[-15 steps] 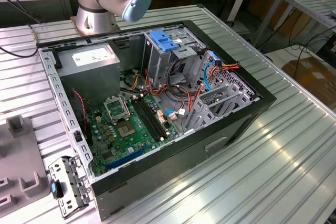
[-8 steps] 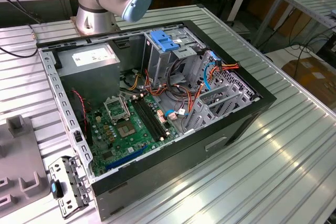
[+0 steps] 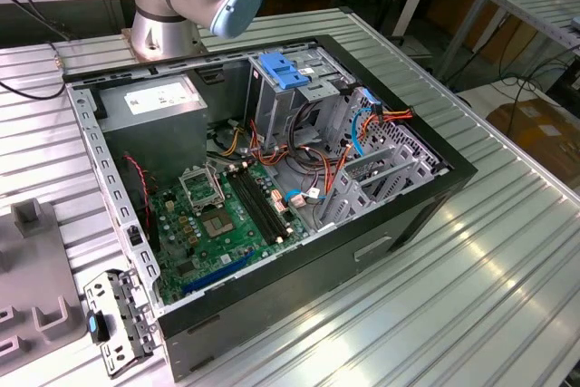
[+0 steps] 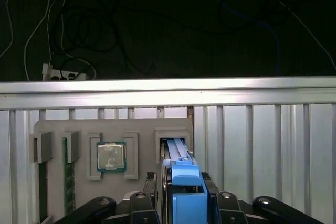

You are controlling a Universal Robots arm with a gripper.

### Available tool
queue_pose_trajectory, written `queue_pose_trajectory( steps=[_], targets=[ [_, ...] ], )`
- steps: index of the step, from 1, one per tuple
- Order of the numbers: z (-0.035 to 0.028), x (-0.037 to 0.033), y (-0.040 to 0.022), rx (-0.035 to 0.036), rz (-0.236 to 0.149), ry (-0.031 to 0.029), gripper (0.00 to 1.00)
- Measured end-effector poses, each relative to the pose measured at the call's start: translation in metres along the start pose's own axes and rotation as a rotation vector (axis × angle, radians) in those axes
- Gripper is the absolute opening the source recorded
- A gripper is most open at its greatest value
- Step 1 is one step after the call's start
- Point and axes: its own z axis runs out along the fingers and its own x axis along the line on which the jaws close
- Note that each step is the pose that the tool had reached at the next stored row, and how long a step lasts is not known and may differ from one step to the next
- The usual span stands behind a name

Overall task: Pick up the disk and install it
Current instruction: 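Pick up the disk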

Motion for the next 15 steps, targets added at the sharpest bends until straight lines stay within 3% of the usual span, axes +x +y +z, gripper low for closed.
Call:
queue_pose_trajectory(
  steps=[15],
  targets=[
    [0.0026, -0.0002, 0.0000, 0.0000, 0.008, 0.0023, 0.45]
  ],
)
